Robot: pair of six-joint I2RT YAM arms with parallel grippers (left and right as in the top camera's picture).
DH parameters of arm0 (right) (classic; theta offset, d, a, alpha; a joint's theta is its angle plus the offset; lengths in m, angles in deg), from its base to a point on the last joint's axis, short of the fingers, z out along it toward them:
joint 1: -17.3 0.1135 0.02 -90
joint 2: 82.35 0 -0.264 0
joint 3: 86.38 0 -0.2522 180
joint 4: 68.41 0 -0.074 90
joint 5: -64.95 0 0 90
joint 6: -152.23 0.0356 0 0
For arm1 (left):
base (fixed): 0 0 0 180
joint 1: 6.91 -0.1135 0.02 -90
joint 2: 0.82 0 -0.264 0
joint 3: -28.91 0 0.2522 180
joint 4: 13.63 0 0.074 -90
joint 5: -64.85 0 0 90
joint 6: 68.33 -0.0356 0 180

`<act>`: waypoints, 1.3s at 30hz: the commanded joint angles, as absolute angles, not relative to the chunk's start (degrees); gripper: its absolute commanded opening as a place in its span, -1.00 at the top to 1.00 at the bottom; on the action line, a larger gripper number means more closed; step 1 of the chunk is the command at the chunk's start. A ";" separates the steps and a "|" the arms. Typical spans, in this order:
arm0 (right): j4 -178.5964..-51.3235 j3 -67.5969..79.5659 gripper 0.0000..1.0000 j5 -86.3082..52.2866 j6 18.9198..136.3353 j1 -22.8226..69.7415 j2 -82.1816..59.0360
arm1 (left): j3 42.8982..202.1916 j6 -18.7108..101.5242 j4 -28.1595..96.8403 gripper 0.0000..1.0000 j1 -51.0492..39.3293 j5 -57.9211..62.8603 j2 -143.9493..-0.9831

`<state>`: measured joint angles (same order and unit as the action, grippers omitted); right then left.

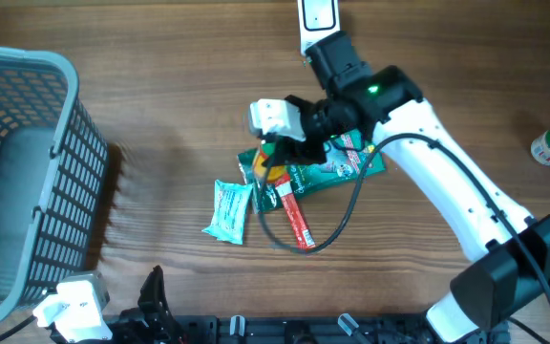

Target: Scan the item barcode

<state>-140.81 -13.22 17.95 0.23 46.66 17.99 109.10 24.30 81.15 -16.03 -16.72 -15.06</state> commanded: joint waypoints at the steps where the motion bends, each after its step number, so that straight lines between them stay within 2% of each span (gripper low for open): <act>1: -142.60 -13.48 0.49 18.10 -8.66 41.74 17.77 | 108.88 24.22 81.02 -1.00 -16.41 -16.24 -14.91; 9: -142.86 -13.48 0.46 19.59 -13.56 31.86 26.23 | 108.88 24.22 81.02 -1.00 -16.41 -16.24 -14.91; 15: -142.47 -13.48 0.36 19.59 -14.28 30.60 32.52 | 108.88 24.22 81.02 -1.00 -16.41 -16.24 -14.91; 16: -142.47 -13.50 0.28 19.59 -14.24 30.60 32.50 | 108.88 24.22 81.02 -1.00 -16.41 -16.24 -14.91; 19: -142.90 -13.65 -0.17 18.67 -13.80 30.55 31.98 | 108.88 24.22 81.02 -1.00 -16.41 -16.24 -14.91; 20: -142.88 -13.65 -0.47 18.21 -12.66 30.55 31.71 | 108.88 24.22 81.02 -1.00 -16.41 -16.24 -14.91; 21: -142.93 -13.68 -0.66 18.08 -11.33 30.55 31.21 | 108.88 24.22 81.02 -1.00 -16.41 -16.24 -14.91; 24: -143.28 -14.88 -0.96 18.01 -7.33 30.55 28.72 | 108.88 24.22 81.02 -1.00 -16.41 -16.24 -14.91; 27: -142.97 -16.65 -1.00 18.01 -1.47 30.55 24.17 | 108.88 24.22 81.02 -1.00 -16.41 -16.24 -14.91; 30: -139.52 -16.85 -0.99 17.97 9.43 30.55 18.62 | 108.88 24.22 81.02 -1.00 -16.41 -16.24 -14.91; 32: -136.00 -16.85 -0.99 17.99 20.87 30.55 15.78 | 108.88 24.22 81.02 -1.00 -16.41 -16.24 -14.91; 34: -129.99 -16.85 -1.00 16.16 44.71 30.55 14.23 | 108.88 24.22 81.02 -1.00 -16.41 -16.24 -14.91; 35: -127.30 -16.85 -0.99 12.00 62.98 30.55 14.16 | 108.88 24.22 81.02 -1.00 -16.41 -16.24 -14.91; 37: -131.98 -16.82 -0.99 -1.11 99.57 30.55 14.32 | 108.88 24.22 81.02 -1.00 -16.41 -16.24 -14.91; 38: -134.51 -16.78 -0.99 -2.75 110.87 30.57 14.32 | 108.88 24.22 81.02 -1.00 -16.41 -16.24 -14.91; 39: -136.15 -16.78 -1.00 -2.88 116.31 30.62 14.32 | 108.88 24.22 81.02 -1.00 -16.41 -16.24 -14.91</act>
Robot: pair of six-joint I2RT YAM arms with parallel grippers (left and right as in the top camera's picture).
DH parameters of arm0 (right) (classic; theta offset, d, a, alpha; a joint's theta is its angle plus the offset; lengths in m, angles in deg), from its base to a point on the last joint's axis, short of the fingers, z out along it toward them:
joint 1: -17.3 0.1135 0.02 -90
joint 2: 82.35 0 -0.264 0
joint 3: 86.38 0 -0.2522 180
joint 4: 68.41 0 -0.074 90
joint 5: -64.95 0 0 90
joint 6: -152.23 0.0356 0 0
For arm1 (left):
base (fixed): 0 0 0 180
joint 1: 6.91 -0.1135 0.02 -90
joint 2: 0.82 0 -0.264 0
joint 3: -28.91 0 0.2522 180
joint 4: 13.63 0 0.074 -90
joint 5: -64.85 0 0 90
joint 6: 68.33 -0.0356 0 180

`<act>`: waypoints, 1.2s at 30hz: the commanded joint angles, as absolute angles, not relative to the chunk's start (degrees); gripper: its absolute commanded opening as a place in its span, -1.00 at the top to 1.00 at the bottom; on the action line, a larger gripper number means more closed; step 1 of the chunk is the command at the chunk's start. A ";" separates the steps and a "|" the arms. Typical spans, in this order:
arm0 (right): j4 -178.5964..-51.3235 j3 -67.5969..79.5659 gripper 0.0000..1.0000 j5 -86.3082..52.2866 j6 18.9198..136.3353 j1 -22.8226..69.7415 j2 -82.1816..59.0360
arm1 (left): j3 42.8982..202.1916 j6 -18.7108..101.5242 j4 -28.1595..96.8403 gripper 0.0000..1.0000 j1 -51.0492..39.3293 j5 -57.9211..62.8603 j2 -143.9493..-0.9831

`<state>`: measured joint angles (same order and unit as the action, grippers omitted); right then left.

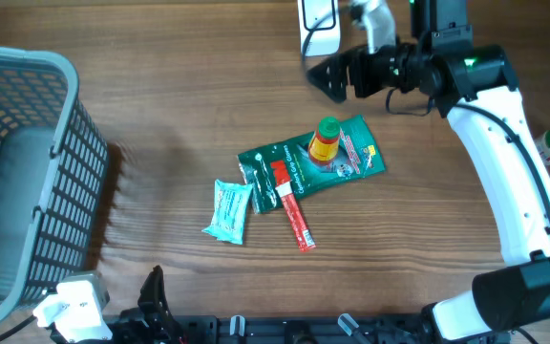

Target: Scan the item barcode

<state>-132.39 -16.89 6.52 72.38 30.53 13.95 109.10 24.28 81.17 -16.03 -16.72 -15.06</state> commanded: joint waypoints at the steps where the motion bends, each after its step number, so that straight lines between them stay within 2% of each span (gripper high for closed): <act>1: -136.19 -16.78 -1.00 -3.62 116.36 30.62 14.32 | 108.88 24.22 81.02 -1.00 -16.41 -16.24 -14.91; 2: -136.24 -16.78 -0.99 -4.30 116.36 30.62 14.47 | 108.88 24.22 81.02 -1.00 -16.41 -16.24 -14.91; 3: -136.22 -16.78 -0.86 -4.69 116.49 30.73 14.73 | 108.88 24.22 81.02 -1.00 -16.41 -16.24 -14.91; 4: -136.41 -16.76 -0.86 -5.20 116.51 30.79 15.04 | 108.88 24.22 81.02 -1.00 -16.41 -16.24 -14.91; 5: -137.42 -16.76 -0.99 -6.36 118.76 31.01 15.58 | 108.88 24.22 81.02 -1.00 -16.41 -16.24 -14.91; 6: -140.83 -16.71 -0.99 -7.73 128.05 31.27 16.55 | 108.88 24.22 81.02 -1.00 -16.41 -16.24 -14.91; 9: -145.44 -15.53 -1.00 -7.84 139.24 31.91 18.16 | 108.88 24.22 81.02 -1.00 -16.41 -16.24 -14.91; 15: -151.71 -15.03 -1.00 -8.17 140.23 35.12 20.72 | 108.88 24.22 81.02 -1.00 -16.41 -16.24 -14.91; 22: -149.31 -14.99 -0.99 -8.54 139.33 35.84 21.51 | 108.88 24.22 81.02 -1.00 -16.41 -16.24 -14.91; 27: -148.85 -14.94 -0.96 -8.37 140.12 36.41 27.26 | 108.88 24.22 81.02 -1.00 -16.41 -16.24 -14.91; 31: -147.69 -14.94 -0.66 -3.54 137.08 37.96 31.30 | 108.88 24.22 81.02 -1.00 -16.41 -16.24 -14.91; 32: -147.78 -14.94 -0.43 -2.40 136.77 38.14 31.82 | 108.88 24.22 81.02 -1.00 -16.41 -16.24 -14.91; 34: -147.52 -14.94 -0.15 -2.22 135.66 38.14 31.80 | 108.88 24.22 81.02 -1.00 -16.41 -16.24 -14.91; 36: -147.58 -14.94 -0.01 -2.27 134.67 37.96 31.80 | 108.88 24.22 81.02 -1.00 -16.41 -16.24 -14.91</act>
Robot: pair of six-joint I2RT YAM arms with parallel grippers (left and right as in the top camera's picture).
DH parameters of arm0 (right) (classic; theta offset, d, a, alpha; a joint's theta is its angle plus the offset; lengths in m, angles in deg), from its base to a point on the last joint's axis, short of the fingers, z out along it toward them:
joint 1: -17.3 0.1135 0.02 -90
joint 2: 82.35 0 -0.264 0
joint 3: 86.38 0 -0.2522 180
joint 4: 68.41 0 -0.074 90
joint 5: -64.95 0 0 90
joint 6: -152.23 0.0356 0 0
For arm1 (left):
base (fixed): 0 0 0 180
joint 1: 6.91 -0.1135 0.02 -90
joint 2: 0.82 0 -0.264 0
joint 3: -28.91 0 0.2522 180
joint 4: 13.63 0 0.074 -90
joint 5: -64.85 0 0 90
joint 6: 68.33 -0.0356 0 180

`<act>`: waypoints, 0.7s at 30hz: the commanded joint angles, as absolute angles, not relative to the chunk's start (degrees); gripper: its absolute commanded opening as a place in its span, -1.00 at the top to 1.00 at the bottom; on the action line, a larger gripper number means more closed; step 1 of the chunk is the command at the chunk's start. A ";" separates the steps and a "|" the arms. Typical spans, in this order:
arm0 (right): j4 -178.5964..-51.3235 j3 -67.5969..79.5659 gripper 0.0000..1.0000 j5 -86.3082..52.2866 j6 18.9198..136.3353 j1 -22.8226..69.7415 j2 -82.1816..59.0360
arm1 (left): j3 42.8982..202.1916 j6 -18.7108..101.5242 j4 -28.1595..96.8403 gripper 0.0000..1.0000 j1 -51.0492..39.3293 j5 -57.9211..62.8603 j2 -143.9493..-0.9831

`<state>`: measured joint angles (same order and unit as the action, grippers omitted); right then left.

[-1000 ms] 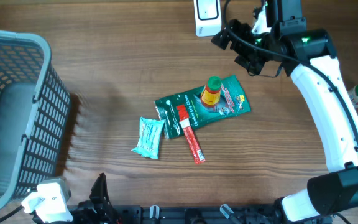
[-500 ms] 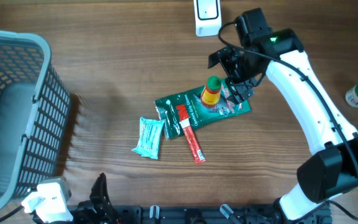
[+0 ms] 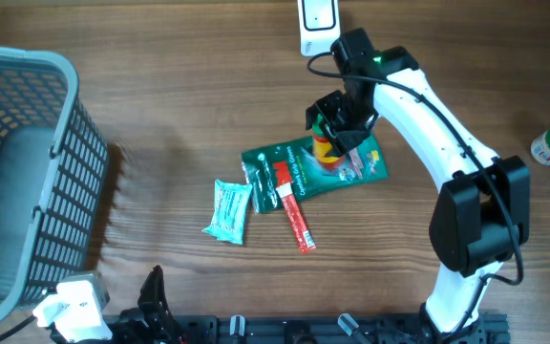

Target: Scan the item barcode

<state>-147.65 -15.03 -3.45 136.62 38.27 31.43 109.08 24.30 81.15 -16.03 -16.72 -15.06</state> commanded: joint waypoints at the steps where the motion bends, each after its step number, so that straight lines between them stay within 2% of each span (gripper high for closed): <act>1: -147.54 -14.94 0.10 -2.49 132.95 37.85 31.80 | 108.88 24.22 81.02 -1.00 -16.41 -16.24 -14.91; 2: -147.56 -14.94 0.21 -2.47 130.94 37.85 31.78 | 108.88 24.22 81.02 -1.00 -16.41 -16.24 -14.91; 5: -147.54 -15.03 0.28 -2.38 123.75 37.11 31.76 | 108.88 24.22 81.02 -1.00 -16.41 -16.24 -14.91; 8: -147.06 -16.78 0.26 2.96 101.65 35.51 31.76 | 108.88 24.22 81.02 -1.00 -16.41 -16.24 -14.91; 10: -147.56 -18.09 0.22 11.83 79.92 33.98 31.76 | 108.88 24.22 81.02 -1.00 -16.41 -16.24 -14.91; 12: -150.64 -18.83 0.14 15.44 67.16 32.48 31.76 | 108.88 24.22 81.02 -1.00 -16.41 -16.24 -14.91; 16: -155.08 -18.77 0.11 14.78 55.99 30.16 31.76 | 108.88 24.22 81.02 -1.00 -16.41 -16.24 -14.91; 21: -160.15 -18.77 0.10 9.58 56.43 30.07 31.76 | 108.88 24.22 81.02 -1.00 -16.41 -16.24 -14.91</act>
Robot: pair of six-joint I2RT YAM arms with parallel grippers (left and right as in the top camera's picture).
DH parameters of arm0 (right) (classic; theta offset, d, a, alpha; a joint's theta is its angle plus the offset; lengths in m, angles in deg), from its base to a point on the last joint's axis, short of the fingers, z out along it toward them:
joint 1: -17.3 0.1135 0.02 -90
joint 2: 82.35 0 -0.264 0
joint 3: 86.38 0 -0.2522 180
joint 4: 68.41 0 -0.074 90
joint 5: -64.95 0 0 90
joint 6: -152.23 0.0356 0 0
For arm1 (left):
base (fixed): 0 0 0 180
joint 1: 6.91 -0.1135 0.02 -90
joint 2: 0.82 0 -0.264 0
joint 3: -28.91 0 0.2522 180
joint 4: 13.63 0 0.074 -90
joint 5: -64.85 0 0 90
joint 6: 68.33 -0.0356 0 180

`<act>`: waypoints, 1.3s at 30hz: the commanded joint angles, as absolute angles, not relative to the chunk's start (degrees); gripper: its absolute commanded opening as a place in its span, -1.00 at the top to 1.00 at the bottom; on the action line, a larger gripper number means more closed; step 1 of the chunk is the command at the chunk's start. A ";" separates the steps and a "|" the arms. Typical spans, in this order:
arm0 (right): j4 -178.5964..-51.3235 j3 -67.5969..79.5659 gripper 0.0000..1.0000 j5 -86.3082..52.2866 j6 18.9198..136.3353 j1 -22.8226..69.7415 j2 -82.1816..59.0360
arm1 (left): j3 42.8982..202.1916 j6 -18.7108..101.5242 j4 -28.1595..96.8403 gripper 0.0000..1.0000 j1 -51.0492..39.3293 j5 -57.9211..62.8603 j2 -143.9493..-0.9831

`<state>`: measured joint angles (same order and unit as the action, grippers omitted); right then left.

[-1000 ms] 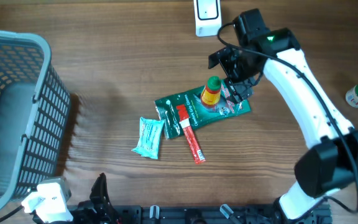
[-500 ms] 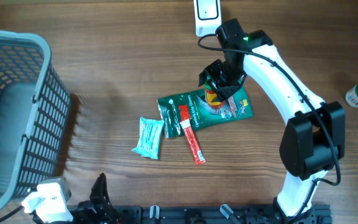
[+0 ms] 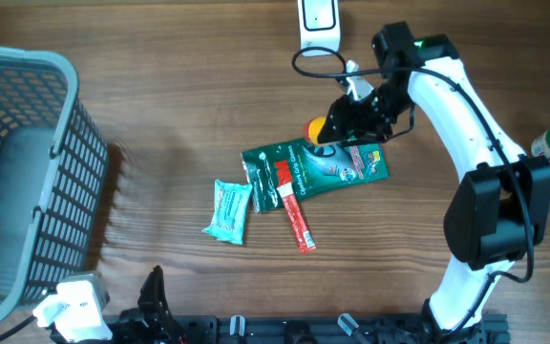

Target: Scan the item barcode

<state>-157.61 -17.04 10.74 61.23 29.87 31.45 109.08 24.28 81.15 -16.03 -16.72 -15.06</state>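
Note:
A small orange-yellow bottle [image 3: 312, 128] sits at the tip of my right gripper [image 3: 328, 127], which is shut on it just past the far edge of the green packet [image 3: 313, 167]. The white scanner [image 3: 318, 19] lies at the far edge of the table, a little beyond the bottle. A red stick pack [image 3: 294, 215] lies across the near left end of the green packet, and a teal sachet [image 3: 227, 210] lies to its left. My left gripper [image 3: 151, 291] rests at the near edge; its jaws are too dark to read.
A grey mesh basket [image 3: 55, 143] fills the left side. A green-capped bottle stands at the far right edge. The right arm [image 3: 466, 105] arcs over the right half of the table, its cable looping near the scanner.
The right gripper was down on the bottle lying on the green packet. Now it holds the bottle just off the packet's far edge, and the arm has swung a little to the right.
My right gripper first hovered low over the green packet, covering its middle. Then it was up by the scanner, and the bottle lay in plain sight on the packet. It was back down over the bottle after that, and now holds it toward the scanner.

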 commanded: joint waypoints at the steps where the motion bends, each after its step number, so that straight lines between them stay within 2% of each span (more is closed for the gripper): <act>1: -161.81 -18.77 0.10 9.53 56.95 30.07 31.76 | 108.88 24.22 81.02 -1.00 -16.41 -16.24 -14.91; 2: -162.75 -18.77 0.09 9.47 58.61 30.07 31.76 | 108.88 24.22 81.02 -1.00 -16.41 -16.24 -14.91; 4: -164.28 -18.77 -0.04 9.14 60.82 30.07 31.76 | 108.88 24.22 81.02 -1.00 -16.41 -16.24 -14.91; 8: -165.70 -18.77 -0.08 -1.33 71.81 30.07 31.78 | 108.88 24.22 81.02 -1.00 -16.41 -16.24 -14.91; 11: -165.55 -18.48 -0.15 -1.26 71.46 30.16 31.93 | 108.88 24.22 81.02 -1.00 -16.41 -16.24 -14.91; 17: -164.74 -17.98 -0.46 -1.18 72.97 30.18 33.33 | 108.88 24.22 81.02 -1.00 -16.41 -16.24 -14.91; 21: -162.84 -18.11 -0.82 -1.00 72.97 30.05 33.38 | 108.88 24.22 81.02 -1.00 -16.41 -16.24 -14.91; 22: -162.55 -18.66 -0.96 -1.02 73.76 29.94 33.38 | 108.88 24.22 81.02 -1.00 -16.41 -16.24 -14.91; 29: -173.07 -34.00 -0.99 -0.67 77.41 29.81 33.27 | 108.88 24.22 81.02 -1.00 -16.41 -16.24 -14.91; 35: -174.33 -39.01 -1.00 -2.18 100.93 23.62 30.88 | 108.88 24.22 81.02 -1.00 -16.41 -16.24 -14.91; 39: -174.05 -38.61 -0.99 -0.94 104.84 15.89 33.05 | 108.88 24.22 81.02 -1.00 -16.41 -16.24 -14.91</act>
<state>-174.23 -38.05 -1.13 97.82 21.13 31.89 109.08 24.30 81.15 -16.03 -16.72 -15.06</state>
